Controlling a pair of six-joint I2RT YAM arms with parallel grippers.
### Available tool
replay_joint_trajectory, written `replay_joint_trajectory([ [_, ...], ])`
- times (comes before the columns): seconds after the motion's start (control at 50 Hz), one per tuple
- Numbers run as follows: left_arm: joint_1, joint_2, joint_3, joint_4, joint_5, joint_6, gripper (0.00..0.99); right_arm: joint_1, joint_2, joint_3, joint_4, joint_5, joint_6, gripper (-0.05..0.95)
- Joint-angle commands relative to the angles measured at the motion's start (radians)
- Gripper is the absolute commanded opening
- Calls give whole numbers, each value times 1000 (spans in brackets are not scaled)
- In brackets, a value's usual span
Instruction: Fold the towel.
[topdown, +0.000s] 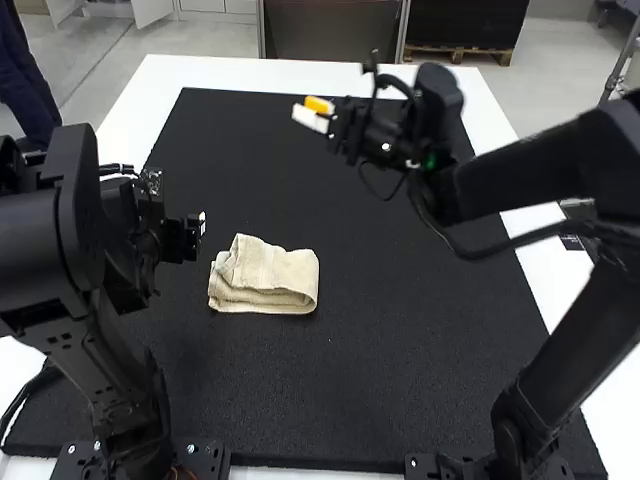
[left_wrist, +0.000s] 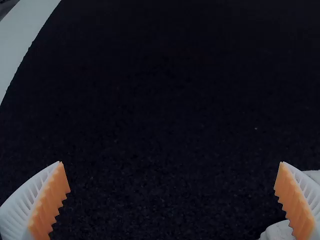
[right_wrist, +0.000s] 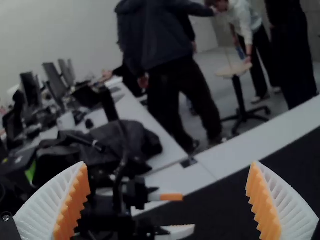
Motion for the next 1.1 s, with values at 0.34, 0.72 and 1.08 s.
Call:
replay_joint_trajectory([
  [0.34,-34,-16,54,9,7,-24,966,-151,-207,-201,173,-108,149,902],
  [0.72,-45,-14,55,21,-6,-29,966,-167,-360,-357,271,-79,163,903],
  [1.08,-45,-36,55,32,-10,-64,964,-355,-642,-448,254,-202,313,903],
])
